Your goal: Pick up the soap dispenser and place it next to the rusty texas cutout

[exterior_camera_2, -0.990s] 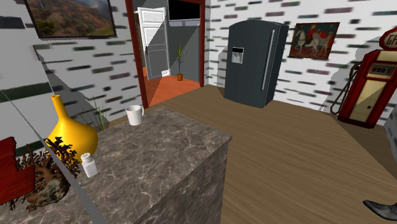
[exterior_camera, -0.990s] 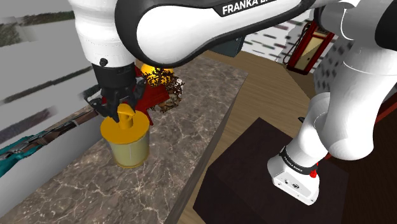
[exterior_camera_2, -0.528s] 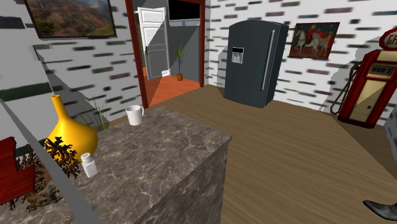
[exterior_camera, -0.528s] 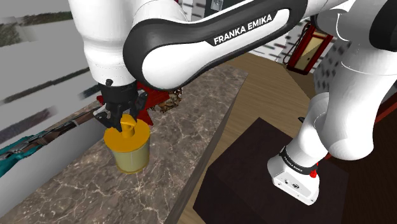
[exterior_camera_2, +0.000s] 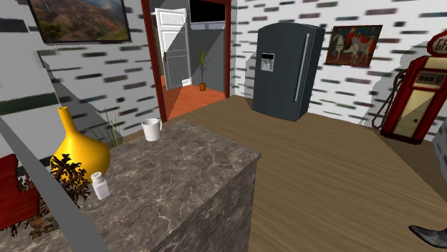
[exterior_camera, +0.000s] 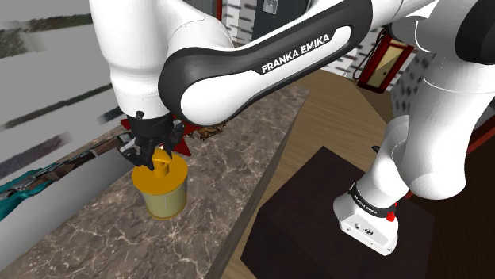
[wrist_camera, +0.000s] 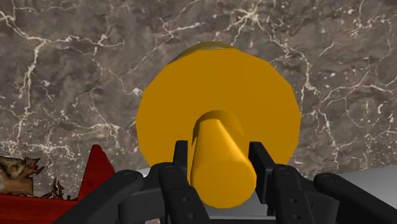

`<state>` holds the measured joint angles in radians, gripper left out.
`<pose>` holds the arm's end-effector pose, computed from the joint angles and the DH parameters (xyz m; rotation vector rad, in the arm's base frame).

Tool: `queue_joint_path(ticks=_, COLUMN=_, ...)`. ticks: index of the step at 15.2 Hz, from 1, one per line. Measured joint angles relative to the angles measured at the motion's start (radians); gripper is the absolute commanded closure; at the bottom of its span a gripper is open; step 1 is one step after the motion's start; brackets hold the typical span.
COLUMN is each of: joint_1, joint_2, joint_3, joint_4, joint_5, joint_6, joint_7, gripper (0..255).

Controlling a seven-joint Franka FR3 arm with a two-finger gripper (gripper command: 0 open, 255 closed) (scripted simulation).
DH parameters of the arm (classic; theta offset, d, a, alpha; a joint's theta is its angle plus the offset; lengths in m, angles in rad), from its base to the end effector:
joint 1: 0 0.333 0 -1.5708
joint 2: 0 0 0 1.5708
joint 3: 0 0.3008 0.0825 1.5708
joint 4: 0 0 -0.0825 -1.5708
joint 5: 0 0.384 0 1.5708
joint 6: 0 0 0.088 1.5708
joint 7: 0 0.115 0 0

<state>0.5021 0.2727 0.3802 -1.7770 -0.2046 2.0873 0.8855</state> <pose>0.4208 0.4705 0.3965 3.1304 0.1207 0.1580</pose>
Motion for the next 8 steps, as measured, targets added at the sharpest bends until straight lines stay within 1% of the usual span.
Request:
queue_joint_path(ticks=2, joint_1=0.000, joint_2=0.000, joint_3=0.000, joint_4=0.000, joint_5=0.000, joint_6=0.000, joint_7=0.000, gripper=255)
queue_joint_path(ticks=3, joint_1=0.000, joint_2=0.000, joint_3=0.000, joint_4=0.000, joint_5=0.000, joint_6=0.000, joint_7=0.000, gripper=0)
queue_joint_path(ticks=8, joint_1=0.000, joint_2=0.000, joint_3=0.000, joint_4=0.000, joint_5=0.000, joint_6=0.001, joint_7=0.000, gripper=0)
